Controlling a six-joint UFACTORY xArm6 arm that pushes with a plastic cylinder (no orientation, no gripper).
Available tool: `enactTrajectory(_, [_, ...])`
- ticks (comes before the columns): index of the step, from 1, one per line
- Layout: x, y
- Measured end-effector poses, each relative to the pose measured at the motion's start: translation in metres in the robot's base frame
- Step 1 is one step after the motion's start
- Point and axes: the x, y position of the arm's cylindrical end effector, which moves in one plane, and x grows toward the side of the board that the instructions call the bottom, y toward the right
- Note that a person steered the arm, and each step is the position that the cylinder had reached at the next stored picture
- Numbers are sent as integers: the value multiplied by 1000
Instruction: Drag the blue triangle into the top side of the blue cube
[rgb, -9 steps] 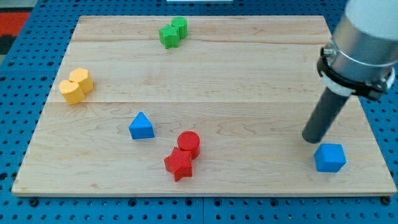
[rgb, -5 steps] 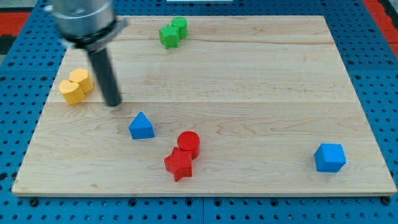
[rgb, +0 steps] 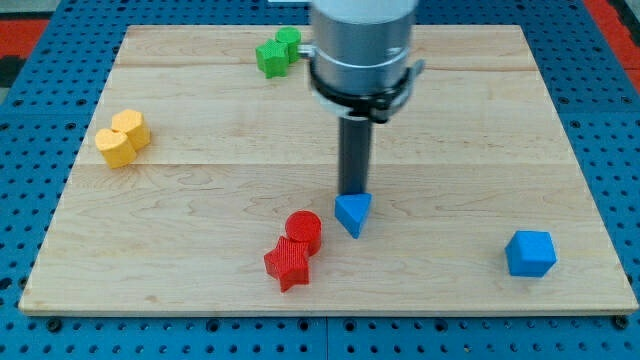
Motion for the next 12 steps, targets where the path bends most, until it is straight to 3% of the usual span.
enactTrajectory(2, [14,-56])
enactTrajectory(3, [35,-20])
enactTrajectory(5, [22,64])
enactTrajectory(9, [-7,132])
enactTrajectory(10, [19,140])
enactTrajectory(12, [22,143])
